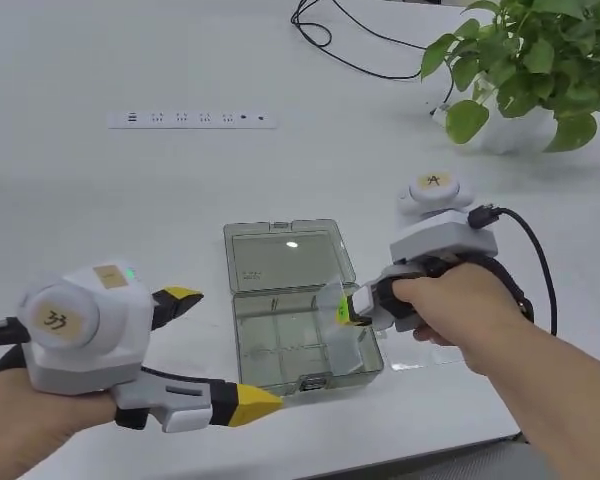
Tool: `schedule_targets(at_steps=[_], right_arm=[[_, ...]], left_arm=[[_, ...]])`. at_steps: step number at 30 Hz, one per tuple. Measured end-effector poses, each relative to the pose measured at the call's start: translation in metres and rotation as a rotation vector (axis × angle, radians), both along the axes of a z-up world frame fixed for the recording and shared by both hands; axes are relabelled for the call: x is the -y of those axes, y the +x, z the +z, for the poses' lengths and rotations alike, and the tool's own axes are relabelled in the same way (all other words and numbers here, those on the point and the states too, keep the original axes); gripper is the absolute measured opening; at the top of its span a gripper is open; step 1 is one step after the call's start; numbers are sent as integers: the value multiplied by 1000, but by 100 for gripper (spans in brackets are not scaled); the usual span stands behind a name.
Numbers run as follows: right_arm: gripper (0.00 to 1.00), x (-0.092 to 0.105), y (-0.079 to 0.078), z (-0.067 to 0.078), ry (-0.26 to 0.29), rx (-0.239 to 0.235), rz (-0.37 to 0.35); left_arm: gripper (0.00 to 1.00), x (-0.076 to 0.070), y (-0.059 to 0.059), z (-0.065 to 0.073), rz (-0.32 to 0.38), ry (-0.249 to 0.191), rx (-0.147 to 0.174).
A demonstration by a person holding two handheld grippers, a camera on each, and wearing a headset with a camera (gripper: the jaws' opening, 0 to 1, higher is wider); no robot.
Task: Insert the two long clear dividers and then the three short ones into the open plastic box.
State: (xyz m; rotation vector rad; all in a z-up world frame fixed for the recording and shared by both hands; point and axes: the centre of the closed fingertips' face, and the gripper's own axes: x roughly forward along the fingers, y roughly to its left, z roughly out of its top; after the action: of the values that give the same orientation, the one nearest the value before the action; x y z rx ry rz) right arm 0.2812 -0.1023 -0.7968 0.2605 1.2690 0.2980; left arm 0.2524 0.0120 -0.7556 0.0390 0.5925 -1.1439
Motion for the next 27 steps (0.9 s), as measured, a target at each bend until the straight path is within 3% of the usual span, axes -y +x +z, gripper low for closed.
schedule_targets(at_steps=[9, 27], right_arm=[[7, -3, 1, -1, -18, -1, 27], [9, -16, 1, -12, 12, -2, 71]], left_arm=[[98, -2, 0, -1, 1, 4, 0], [97, -3, -1, -3, 4, 11, -5]])
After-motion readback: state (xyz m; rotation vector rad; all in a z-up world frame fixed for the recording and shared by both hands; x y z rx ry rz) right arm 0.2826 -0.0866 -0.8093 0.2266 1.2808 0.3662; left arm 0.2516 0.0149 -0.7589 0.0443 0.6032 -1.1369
